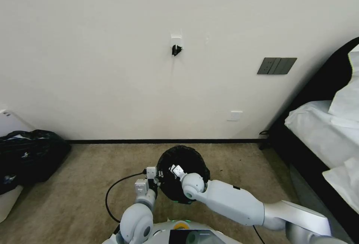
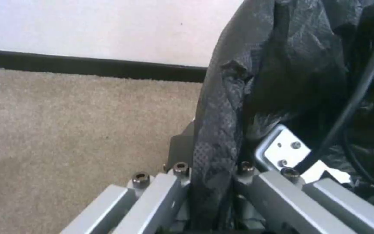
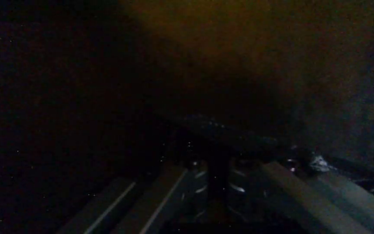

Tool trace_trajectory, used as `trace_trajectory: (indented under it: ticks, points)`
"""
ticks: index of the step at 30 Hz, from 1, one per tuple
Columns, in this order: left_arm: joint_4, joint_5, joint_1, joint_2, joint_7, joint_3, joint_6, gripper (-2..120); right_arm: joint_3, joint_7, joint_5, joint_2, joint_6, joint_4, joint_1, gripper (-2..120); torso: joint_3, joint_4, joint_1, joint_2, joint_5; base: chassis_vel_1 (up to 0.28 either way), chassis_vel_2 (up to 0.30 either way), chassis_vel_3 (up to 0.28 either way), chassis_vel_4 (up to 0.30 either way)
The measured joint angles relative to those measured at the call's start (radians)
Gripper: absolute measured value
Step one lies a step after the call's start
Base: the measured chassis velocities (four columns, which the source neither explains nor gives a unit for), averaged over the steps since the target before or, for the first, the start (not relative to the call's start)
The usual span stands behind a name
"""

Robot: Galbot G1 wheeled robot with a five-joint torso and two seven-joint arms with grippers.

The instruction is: Place a trash bag onto the trash bin.

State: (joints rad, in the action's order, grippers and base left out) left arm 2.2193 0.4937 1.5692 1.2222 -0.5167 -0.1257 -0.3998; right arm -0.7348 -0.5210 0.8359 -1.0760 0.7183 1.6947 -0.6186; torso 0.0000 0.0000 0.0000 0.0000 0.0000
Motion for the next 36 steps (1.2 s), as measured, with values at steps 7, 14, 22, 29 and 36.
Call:
trace_trajectory:
  ticks: [7,14,22,29,36]
  points:
    - [-0.025,0.013,-0.014,-0.001,-0.003,-0.012,0.000,2,0.018,0.003,0.022,0.029,0.000,0.082,-0.008,3,0.000,0.0000,0.000,0.000,0.0001,0.000,0.000,0.000,0.000]
    - [-0.059,0.031,-0.035,0.005,-0.010,-0.016,-0.004,2,0.046,0.024,0.042,0.067,-0.001,0.163,-0.024,25,0.000,0.0000,0.000,0.000,0.0001,0.000,0.000,0.000,0.000]
    - [-0.109,0.101,-0.069,0.019,-0.033,-0.034,-0.027,2,0.138,0.042,0.064,0.175,-0.001,0.341,-0.073,57,0.000,0.0001,0.000,0.000,-0.0001,0.000,0.000,0.000,0.000]
    - [-0.137,0.191,-0.097,0.024,-0.056,-0.057,-0.047,2,0.323,0.132,0.043,0.233,-0.003,0.458,-0.188,82,0.000,-0.0001,0.000,0.000,0.0002,0.000,0.000,0.000,0.000]
    - [-0.152,0.322,-0.127,0.030,-0.098,-0.081,-0.074,2,0.492,0.178,0.051,0.261,-0.007,0.588,-0.292,99,0.000,-0.0001,0.000,0.000,0.0000,0.000,0.000,0.000,0.000]
